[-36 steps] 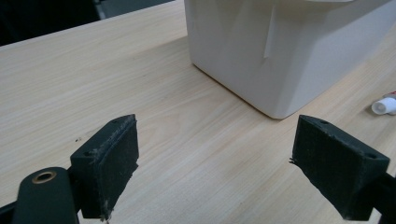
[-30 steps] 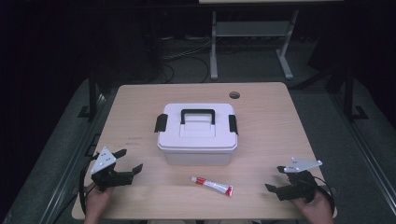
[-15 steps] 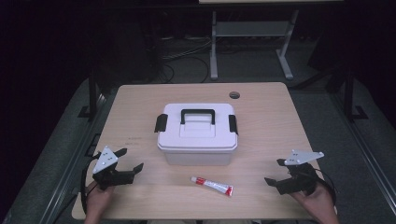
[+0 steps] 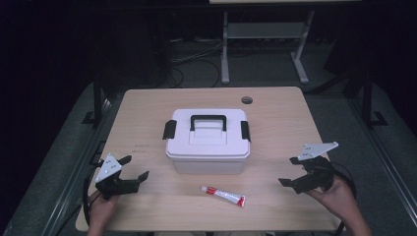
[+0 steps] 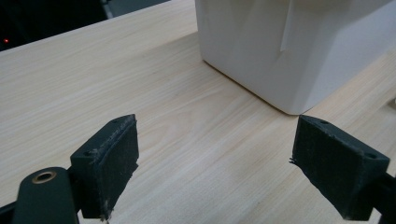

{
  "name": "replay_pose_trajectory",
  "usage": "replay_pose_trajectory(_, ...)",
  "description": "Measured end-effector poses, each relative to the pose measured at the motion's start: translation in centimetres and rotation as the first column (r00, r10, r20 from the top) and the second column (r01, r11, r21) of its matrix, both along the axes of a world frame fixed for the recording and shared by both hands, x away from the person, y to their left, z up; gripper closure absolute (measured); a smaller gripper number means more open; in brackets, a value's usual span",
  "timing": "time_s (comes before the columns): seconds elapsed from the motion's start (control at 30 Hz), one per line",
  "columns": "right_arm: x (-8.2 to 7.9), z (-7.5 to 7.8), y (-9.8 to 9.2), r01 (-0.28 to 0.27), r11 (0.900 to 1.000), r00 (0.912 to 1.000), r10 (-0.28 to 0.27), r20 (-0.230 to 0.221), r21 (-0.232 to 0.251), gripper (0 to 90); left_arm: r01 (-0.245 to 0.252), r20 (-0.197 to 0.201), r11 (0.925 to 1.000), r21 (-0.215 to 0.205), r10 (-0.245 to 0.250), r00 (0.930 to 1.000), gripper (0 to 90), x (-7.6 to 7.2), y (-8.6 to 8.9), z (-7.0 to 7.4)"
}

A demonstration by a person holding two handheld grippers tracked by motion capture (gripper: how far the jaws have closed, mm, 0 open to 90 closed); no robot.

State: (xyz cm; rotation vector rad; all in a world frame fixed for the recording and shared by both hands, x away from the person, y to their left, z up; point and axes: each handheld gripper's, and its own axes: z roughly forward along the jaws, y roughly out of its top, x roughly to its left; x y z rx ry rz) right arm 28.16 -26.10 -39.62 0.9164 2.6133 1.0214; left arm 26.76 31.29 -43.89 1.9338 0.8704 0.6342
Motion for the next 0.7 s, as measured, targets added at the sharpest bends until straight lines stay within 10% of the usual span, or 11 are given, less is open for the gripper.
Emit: replay_pose_trajectory(0.7,3.3,4.7,2.7,-0.126,0.991,0.9919,0.125,-0.024,-0.046,14.5,-0.005,0.001,0.9999,0.009,0.005,1.0,13.8,0.1,0.0,0.0)
